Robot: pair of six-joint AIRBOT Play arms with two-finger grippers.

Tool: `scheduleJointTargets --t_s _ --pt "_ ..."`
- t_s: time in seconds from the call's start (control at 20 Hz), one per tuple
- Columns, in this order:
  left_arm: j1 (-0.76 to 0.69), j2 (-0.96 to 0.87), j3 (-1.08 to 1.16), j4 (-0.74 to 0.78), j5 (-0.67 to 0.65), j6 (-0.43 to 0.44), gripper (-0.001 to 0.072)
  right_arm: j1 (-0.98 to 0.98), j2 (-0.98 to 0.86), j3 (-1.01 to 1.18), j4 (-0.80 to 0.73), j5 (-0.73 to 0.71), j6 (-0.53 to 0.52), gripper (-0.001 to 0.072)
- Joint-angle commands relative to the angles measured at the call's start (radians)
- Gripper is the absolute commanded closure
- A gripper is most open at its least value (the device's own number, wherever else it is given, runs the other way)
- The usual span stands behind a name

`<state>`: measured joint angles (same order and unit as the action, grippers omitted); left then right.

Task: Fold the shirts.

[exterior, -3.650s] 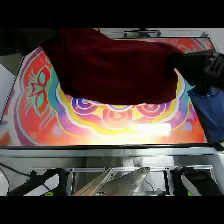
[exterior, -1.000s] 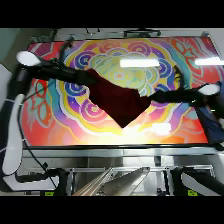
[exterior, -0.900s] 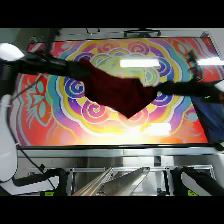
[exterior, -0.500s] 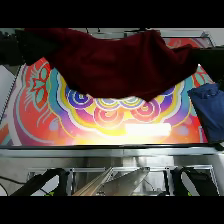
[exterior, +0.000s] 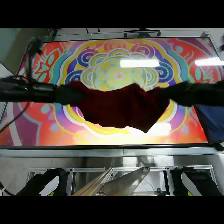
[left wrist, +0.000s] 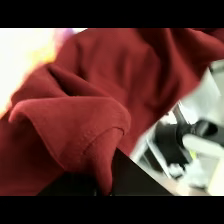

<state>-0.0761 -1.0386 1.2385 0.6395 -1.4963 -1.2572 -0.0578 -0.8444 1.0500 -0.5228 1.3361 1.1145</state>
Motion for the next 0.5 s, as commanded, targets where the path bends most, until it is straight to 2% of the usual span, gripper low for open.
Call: scheduleJointTargets --t_s 0.0,0.15,0.3,0.4,0.45 --pt "-0.019 -0.047 -0.229 -0.003 0.000 0.049 0.0687 0.066 -0.042 -0.284 0.003 -0.107 -0.037 0.0693" --pt "-0.019 -0.132 -0.330 -0.003 0.001 0.081 0.0686 0.086 -0.124 -0.406 0.005 -0.164 -0.095 0.0693" --pt "-0.016 -0.243 -0.380 -0.002 0.063 0.160 0.0686 0.086 -0.234 -0.409 0.019 -0.226 -0.144 0.0693" --pt "-0.011 -0.327 -0.365 -0.002 0.125 0.169 0.0684 0.086 -0.316 -0.408 0.040 -0.299 -0.182 0.0692" --pt "0.003 -0.370 -0.338 -0.002 0.139 0.175 0.0544 0.086 -0.356 -0.408 0.065 -0.332 -0.208 0.0680"
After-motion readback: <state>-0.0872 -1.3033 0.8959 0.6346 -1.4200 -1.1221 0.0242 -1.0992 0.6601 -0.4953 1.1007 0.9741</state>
